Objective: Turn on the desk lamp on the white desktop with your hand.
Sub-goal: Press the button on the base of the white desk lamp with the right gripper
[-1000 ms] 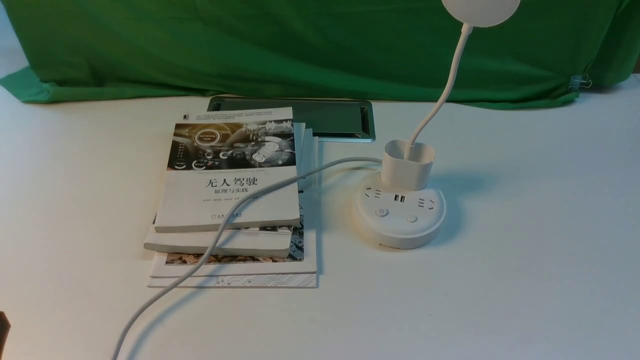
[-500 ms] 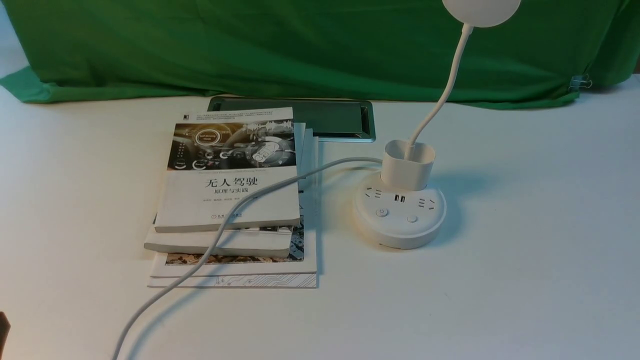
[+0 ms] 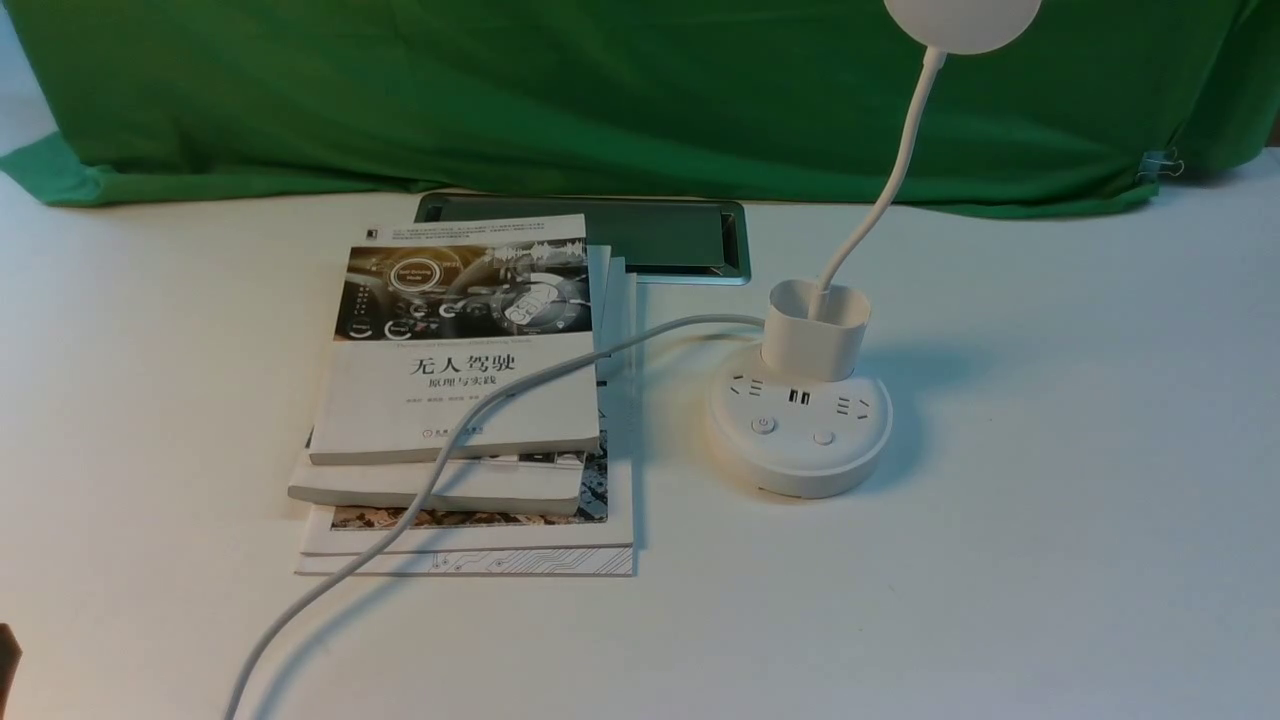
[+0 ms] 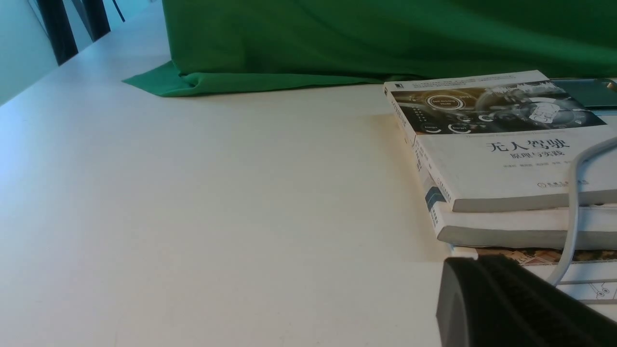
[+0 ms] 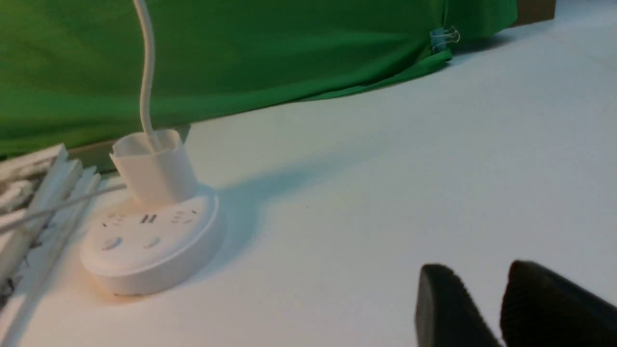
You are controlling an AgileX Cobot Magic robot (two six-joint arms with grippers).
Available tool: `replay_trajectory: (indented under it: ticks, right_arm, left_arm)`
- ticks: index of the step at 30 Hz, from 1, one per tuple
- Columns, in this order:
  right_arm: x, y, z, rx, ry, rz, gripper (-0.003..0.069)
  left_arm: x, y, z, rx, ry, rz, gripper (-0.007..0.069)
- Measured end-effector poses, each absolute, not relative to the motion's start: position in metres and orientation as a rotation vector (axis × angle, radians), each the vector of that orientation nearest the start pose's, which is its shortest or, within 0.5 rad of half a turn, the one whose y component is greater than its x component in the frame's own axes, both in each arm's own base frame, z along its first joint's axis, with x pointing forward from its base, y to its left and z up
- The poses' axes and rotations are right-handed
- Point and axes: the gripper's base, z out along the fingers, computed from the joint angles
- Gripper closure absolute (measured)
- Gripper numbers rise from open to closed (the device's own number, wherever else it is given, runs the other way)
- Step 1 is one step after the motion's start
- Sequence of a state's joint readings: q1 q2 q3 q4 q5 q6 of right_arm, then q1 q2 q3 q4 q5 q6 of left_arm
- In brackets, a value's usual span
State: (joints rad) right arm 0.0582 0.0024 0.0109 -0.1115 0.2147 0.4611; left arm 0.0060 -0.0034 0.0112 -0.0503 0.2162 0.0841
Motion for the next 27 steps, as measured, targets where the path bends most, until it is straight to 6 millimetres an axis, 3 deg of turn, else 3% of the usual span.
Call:
replay_trajectory:
  ticks: [2,6,8,12,18,21,23,24,25,27]
  right_arm:
    - [0.056,0.002,0.190,0.409,1.679,0.418,0.0418]
    - [0.056,0.005,0.190,0.867,1.564,0.855,0.0418]
    - [0.056,0.005,0.190,0.970,1.526,0.948,0.0418]
    - [0.056,0.006,0.189,1.001,1.520,0.974,0.0418]
    - [0.056,0.005,0.194,0.849,1.530,0.876,0.0418]
    - [0.056,0.005,0.203,0.629,1.523,0.718,0.0425]
    - [0.054,0.005,0.219,0.499,1.536,0.610,0.0463]
    - [0.052,0.005,0.237,0.392,1.553,0.517,0.0518]
    - [0.053,0.006,0.240,0.379,1.563,0.503,0.0527]
    - [0.053,0.007,0.271,0.199,1.628,0.338,0.0608]
  left_arm:
    - [0.056,-0.001,0.190,0.033,1.707,0.021,0.0603]
    - [0.056,-0.001,0.190,0.033,1.707,0.021,0.0603]
    - [0.056,-0.001,0.190,0.033,1.707,0.021,0.0603]
    - [0.056,-0.001,0.190,0.033,1.707,0.021,0.0603]
    - [0.056,-0.001,0.190,0.033,1.707,0.021,0.0603]
    - [0.056,-0.001,0.190,0.033,1.707,0.021,0.0603]
    - [0.056,-0.001,0.190,0.033,1.707,0.021,0.0603]
    - [0.056,-0.001,0.190,0.033,1.707,0.021,0.0603]
    - [0.056,-0.001,0.190,0.033,1.707,0.021,0.0603]
    - [0.056,-0.001,0.190,0.033,1.707,0.021,0.0603]
